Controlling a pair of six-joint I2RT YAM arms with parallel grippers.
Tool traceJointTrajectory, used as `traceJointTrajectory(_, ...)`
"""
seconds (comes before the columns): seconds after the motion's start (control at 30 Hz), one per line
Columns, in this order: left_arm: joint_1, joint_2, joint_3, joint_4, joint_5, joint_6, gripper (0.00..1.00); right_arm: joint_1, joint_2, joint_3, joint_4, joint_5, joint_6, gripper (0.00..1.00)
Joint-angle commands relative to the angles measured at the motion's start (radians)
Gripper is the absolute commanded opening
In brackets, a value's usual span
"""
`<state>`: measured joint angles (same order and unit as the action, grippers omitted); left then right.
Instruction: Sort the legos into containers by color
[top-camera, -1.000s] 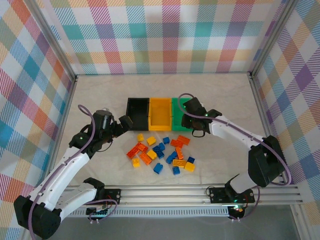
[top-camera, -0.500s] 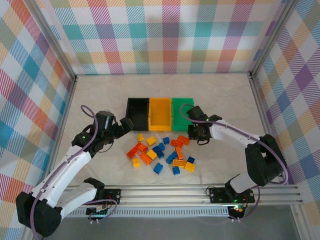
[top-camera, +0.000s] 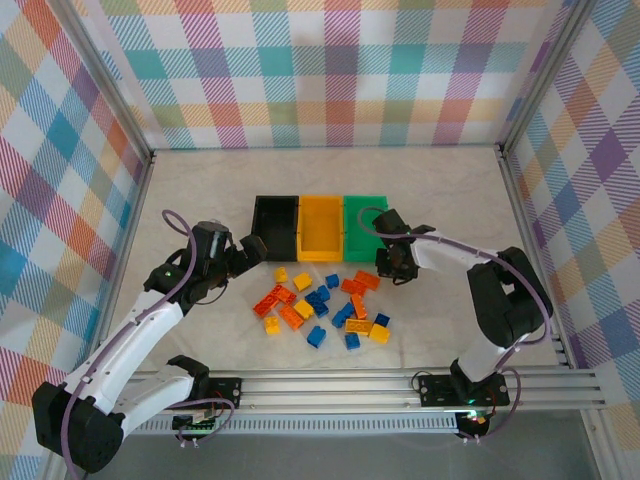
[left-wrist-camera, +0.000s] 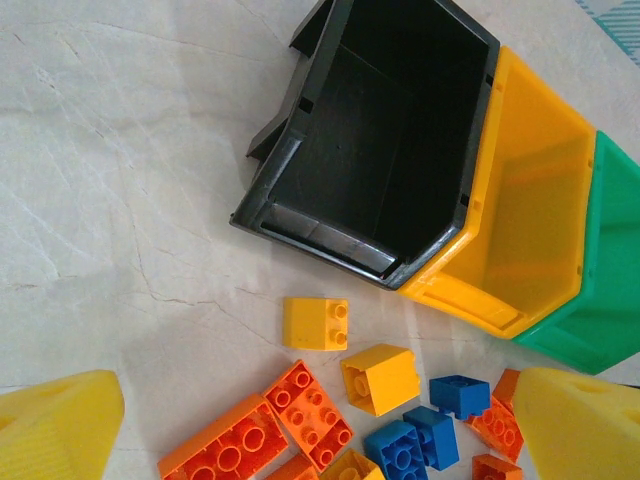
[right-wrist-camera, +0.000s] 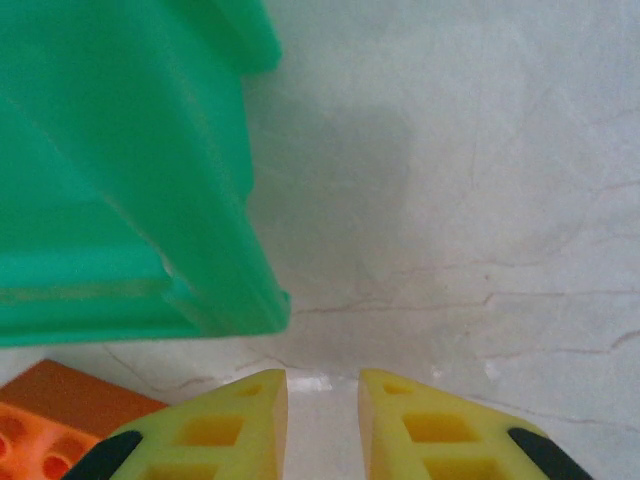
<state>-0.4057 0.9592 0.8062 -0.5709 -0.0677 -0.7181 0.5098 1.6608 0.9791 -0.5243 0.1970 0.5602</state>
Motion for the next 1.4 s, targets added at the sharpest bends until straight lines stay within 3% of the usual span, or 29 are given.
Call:
traceJointTrajectory(0.0,-0.013,-0.006,-0.007,0.005,0.003,-0.007,1.0,-0.007,0.01,0.042,0.014,0.002,-0.017,0.27)
traceJointTrajectory(0.5,-0.013,-0.017,-0.009,0.005,0.018,-0.008,1.0,-0.023,-0.018,0.049,0.013,-0.018,-0.022,0.27)
traceJointTrajectory(0.6,-0.015,-0.026,0.0,-0.004,0.017,-0.006,1.0,-0.016,-0.104,0.008,0.021,-0.042,-0.015,0.38)
traceJointTrajectory(0.73,-0.021,-0.035,0.012,0.001,0.042,-0.008,1.0,0.027,-0.195,-0.057,0.05,-0.128,-0.021,0.66)
traceJointTrajectory(0.97,-0.027,-0.062,0.019,-0.062,0.054,-0.015,1.0,0.099,-0.159,-0.099,0.118,-0.143,-0.07,0.75)
traceJointTrajectory(1.0,-0.027,-0.058,0.023,-0.075,0.05,-0.012,1.0,0.105,-0.145,-0.092,0.111,-0.128,-0.07,0.8)
traceJointTrajectory(1.37,-0.027,-0.106,-0.033,-0.037,0.042,-0.022,1.0,0.107,-0.075,-0.095,0.079,0.045,0.074,0.75)
